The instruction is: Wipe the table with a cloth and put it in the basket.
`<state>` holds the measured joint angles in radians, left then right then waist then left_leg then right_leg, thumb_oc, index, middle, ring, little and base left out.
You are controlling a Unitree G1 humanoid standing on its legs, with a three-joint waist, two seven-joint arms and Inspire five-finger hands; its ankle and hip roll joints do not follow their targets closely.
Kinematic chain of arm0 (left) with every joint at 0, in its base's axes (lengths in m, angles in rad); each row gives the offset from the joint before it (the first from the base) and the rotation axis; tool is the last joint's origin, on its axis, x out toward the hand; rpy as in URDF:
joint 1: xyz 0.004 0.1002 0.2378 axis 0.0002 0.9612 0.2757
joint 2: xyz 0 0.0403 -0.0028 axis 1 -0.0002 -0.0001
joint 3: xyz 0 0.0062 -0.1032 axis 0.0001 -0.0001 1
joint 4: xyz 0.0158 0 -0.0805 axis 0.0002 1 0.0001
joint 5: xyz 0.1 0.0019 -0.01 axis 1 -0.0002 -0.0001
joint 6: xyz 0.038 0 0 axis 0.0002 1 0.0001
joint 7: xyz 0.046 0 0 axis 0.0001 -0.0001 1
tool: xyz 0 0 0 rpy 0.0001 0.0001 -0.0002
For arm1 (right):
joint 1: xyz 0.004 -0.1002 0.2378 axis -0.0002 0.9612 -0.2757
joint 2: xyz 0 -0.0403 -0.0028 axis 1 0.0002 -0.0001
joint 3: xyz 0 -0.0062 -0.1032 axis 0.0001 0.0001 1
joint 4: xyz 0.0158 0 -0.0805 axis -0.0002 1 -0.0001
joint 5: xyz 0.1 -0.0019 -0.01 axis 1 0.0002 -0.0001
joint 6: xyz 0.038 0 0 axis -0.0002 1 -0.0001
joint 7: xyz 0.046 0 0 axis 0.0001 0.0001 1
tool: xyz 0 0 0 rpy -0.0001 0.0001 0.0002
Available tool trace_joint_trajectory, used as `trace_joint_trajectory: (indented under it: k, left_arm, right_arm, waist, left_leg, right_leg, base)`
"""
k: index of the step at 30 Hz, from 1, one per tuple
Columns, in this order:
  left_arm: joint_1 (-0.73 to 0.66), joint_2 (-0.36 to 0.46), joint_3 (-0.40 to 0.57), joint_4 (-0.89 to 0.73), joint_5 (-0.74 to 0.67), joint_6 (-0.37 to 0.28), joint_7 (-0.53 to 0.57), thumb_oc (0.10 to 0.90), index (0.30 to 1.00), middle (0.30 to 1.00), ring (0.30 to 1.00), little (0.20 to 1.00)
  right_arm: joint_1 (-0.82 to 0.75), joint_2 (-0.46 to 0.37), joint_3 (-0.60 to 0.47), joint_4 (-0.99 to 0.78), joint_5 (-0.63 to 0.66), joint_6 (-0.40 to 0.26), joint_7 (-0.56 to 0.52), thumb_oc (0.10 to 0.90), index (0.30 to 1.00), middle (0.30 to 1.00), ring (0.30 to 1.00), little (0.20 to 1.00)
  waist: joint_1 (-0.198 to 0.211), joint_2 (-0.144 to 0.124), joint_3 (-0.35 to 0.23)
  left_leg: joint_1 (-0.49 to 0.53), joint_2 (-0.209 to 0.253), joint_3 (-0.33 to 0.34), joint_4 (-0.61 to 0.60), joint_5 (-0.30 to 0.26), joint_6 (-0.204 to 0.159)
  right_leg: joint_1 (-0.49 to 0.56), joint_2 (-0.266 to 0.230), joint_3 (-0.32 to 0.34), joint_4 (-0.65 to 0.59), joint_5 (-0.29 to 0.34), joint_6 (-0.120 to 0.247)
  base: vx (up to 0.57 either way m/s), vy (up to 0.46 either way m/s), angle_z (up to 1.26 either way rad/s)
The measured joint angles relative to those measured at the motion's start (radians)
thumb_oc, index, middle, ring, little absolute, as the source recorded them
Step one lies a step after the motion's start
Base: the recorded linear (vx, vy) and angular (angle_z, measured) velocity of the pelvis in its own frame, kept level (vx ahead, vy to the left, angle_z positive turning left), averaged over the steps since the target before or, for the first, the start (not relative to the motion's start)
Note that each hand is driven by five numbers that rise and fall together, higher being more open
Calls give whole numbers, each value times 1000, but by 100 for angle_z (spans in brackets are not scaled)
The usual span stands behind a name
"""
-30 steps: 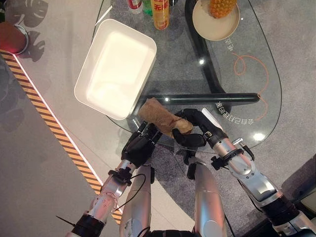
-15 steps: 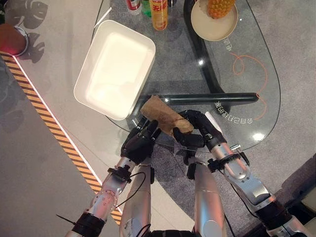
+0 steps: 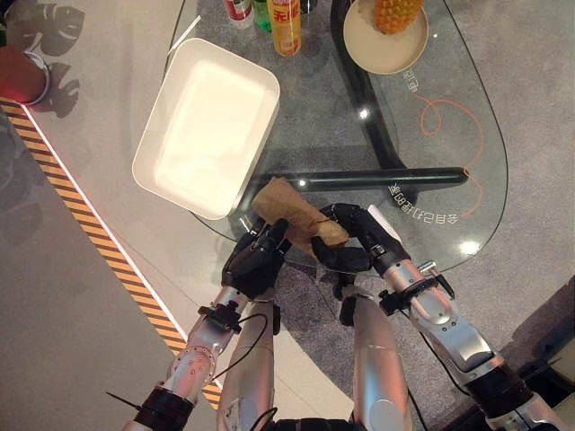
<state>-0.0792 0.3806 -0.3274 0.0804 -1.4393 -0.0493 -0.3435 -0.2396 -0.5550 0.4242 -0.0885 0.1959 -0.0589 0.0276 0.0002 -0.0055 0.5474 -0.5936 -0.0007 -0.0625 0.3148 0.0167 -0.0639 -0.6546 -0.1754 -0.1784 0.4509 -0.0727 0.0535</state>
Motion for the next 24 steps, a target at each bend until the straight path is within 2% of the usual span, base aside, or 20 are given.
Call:
trace_joint_trajectory:
  k: [7,8,9,10,11,17,24]
  left_arm:
    - [-2,0,2,0,1,-3,4,800,900,900,900,900]
    - [-2,0,1,0,2,-3,5,740,848,848,848,840]
    - [-2,0,0,0,2,-3,6,440,592,592,592,540]
    - [-2,0,-1,0,2,-3,9,361,524,524,524,461]
    - [-3,0,-2,0,2,-3,15,100,300,300,300,200]
    - [-10,0,6,0,2,-21,87,100,300,300,300,200]
    - [-9,-1,20,0,3,-24,97,100,300,300,300,200]
  right_arm:
    - [-45,-20,25,-1,-1,4,43,100,300,300,300,200]
    - [-46,-22,26,-1,-1,4,44,100,300,300,300,200]
    - [-46,-24,26,-1,0,4,44,100,300,300,300,200]
    - [-47,-26,28,-1,0,4,44,100,300,300,300,200]
    - [-49,-28,30,-1,0,4,44,100,300,300,300,200]
    - [-65,-29,68,-29,-1,4,49,100,300,300,300,200]
    - [-65,-27,83,-43,-9,4,48,100,300,300,300,200]
  waist:
    - [10,1,0]
    - [13,1,0]
    - [15,1,0]
    - [18,1,0]
    - [21,1,0]
    - [22,1,0]
    - [21,1,0]
  left_leg:
    - [-2,0,0,-7,1,-1]
    - [-2,0,0,-10,1,-2]
    - [-1,0,0,-11,1,-2]
    - [-1,0,0,-13,1,-2]
    - [-1,0,0,-14,1,-2]
    - [-1,0,0,-16,1,-2]
    - [-1,0,0,-16,1,-2]
  right_leg:
    - [-5,0,0,2,-4,-1]
    - [-6,0,0,2,-5,0]
    - [-6,0,0,2,-6,0]
    - [-7,0,0,1,-7,0]
    - [-7,0,0,2,-8,0]
    - [-8,-1,-1,2,-11,1]
    - [-8,-1,-1,3,-11,1]
  base:
    - [0,0,0]
    - [0,0,0]
    - [0,0,0]
    - [0,0,0]
    - [0,0,0]
    - [0,0,0]
    - [0,0,0]
